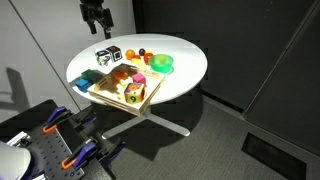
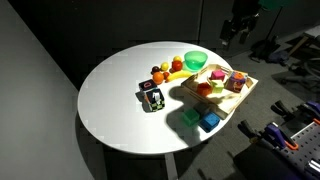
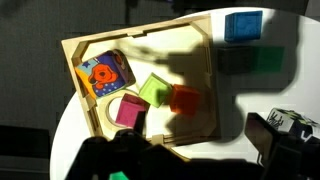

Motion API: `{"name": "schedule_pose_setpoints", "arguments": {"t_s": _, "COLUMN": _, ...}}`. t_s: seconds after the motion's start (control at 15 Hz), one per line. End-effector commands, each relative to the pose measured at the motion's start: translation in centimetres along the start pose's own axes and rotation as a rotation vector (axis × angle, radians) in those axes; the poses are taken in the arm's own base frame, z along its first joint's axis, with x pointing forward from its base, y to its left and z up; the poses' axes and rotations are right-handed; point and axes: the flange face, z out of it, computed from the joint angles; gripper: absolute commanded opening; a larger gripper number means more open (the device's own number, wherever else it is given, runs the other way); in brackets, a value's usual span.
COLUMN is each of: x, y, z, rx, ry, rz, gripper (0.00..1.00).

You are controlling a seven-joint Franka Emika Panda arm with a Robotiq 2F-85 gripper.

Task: Pick up the pink block and put it in the tray

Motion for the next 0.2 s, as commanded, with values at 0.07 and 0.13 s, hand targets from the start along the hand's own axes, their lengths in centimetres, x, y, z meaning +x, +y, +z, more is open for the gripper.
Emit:
{"name": "schedule_pose_setpoints", "arguments": {"t_s": 0.07, "x": 0.04, "y": -0.01, "z": 0.14, "rx": 0.0, "ry": -0.005, "rz": 0.0, "gripper": 1.0}}
{"name": "schedule_pose_setpoints", "arguments": {"t_s": 0.13, "x": 0.07, "y": 0.0, "z": 0.32, "rx": 0.0, "ry": -0.008, "rz": 0.0, "gripper": 1.0}}
